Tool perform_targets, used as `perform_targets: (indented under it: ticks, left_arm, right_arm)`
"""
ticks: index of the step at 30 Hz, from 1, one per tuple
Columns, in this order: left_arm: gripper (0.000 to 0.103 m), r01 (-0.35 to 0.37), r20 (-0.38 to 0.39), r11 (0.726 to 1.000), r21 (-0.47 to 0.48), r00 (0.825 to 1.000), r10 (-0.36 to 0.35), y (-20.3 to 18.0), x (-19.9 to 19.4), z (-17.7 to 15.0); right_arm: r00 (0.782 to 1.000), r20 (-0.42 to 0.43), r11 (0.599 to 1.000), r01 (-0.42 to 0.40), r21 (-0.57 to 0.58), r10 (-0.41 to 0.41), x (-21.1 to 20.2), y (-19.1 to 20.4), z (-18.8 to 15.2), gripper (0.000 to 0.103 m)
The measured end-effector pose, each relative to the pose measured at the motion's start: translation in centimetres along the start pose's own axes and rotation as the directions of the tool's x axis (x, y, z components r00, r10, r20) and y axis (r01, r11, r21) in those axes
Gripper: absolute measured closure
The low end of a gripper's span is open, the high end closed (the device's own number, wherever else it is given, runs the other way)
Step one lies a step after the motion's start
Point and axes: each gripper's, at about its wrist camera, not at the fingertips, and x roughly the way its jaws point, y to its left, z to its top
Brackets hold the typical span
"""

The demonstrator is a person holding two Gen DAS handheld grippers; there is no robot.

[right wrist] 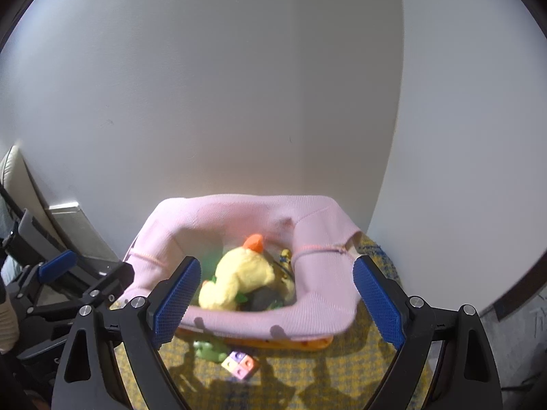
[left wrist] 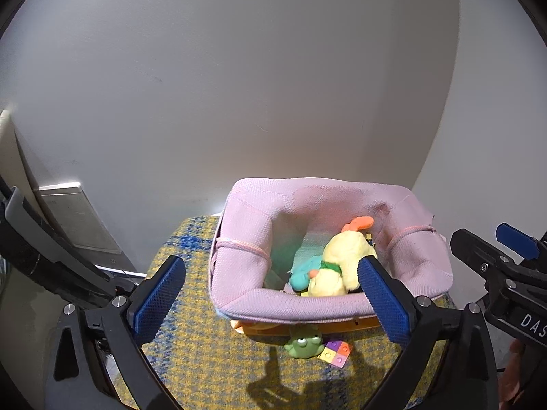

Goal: Organize objects
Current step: 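Withdraw both open tools from the basket toward the frog and cubes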

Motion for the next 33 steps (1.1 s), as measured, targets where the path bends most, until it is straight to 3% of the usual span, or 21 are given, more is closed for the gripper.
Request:
perform_targets:
  ticks: [17, 33]
  left_arm:
    - [0.0, -0.024, -0.028, 0.999, -0.04, 0.999, 0.023, 2.5, -2.0, -5.0]
    - [0.0, -0.042, -0.062, 0.998, -0.057, 0.997, 0.038, 4.3, 0.7, -9.5]
  right_arm:
    - [1.0, -0.019, 0.999, 0.024, -0.031, -0.024, -2.3, 1.4, -4.4, 0.012]
    - [0.998, -0.066, 0.998, 0.015, -0.058, -0.019, 1.3, 2.2, -9.2, 0.012]
